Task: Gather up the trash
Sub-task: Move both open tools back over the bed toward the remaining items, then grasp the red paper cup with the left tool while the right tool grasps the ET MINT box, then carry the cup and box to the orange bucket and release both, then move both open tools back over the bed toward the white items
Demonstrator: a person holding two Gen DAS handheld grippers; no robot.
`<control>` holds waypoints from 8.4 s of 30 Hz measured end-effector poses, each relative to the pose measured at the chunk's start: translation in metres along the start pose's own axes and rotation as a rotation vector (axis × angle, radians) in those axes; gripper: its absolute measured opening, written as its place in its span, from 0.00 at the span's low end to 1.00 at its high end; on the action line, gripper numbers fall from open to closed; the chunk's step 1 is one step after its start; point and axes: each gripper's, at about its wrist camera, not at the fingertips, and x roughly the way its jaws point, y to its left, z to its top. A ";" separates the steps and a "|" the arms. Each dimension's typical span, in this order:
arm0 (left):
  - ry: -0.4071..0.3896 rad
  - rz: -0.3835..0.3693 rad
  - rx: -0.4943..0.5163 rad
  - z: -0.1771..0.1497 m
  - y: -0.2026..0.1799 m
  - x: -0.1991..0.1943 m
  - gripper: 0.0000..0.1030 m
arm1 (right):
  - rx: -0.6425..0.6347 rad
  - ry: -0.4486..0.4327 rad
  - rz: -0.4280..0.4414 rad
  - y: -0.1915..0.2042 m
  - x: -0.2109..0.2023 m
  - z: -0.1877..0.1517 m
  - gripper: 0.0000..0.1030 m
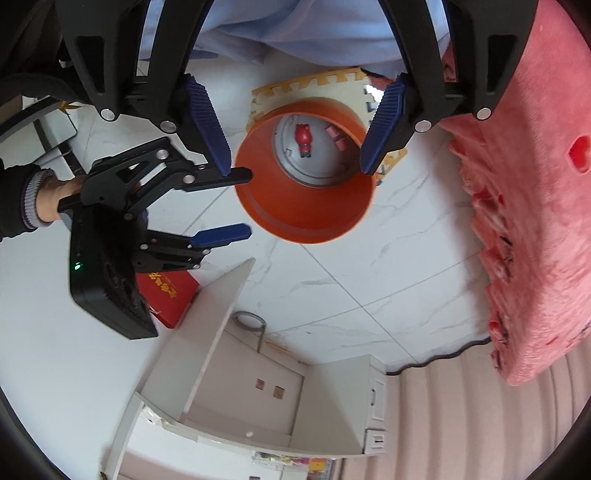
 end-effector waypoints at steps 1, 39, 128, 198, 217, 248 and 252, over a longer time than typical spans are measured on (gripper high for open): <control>-0.004 0.011 -0.001 -0.001 0.001 -0.004 0.77 | -0.008 -0.004 0.000 0.004 -0.001 0.003 0.64; -0.268 0.546 -0.499 -0.203 0.048 -0.248 0.95 | -0.424 -0.052 0.376 0.289 0.036 0.132 0.77; -0.263 0.410 -0.512 -0.218 0.167 -0.310 0.04 | -0.659 0.001 0.403 0.382 0.131 0.186 0.27; 0.071 -0.075 -0.041 0.039 0.001 0.056 0.59 | 0.075 0.039 -0.082 -0.063 -0.001 0.000 0.30; -0.006 0.015 -0.071 0.024 0.006 0.008 0.78 | 0.030 0.006 -0.047 -0.021 -0.017 0.031 0.63; -0.285 0.545 -0.522 -0.173 0.079 -0.267 0.93 | -0.479 -0.031 0.367 0.312 0.055 0.172 0.66; -0.304 0.578 -0.581 -0.206 0.094 -0.295 0.93 | -0.532 -0.013 0.412 0.354 0.072 0.177 0.66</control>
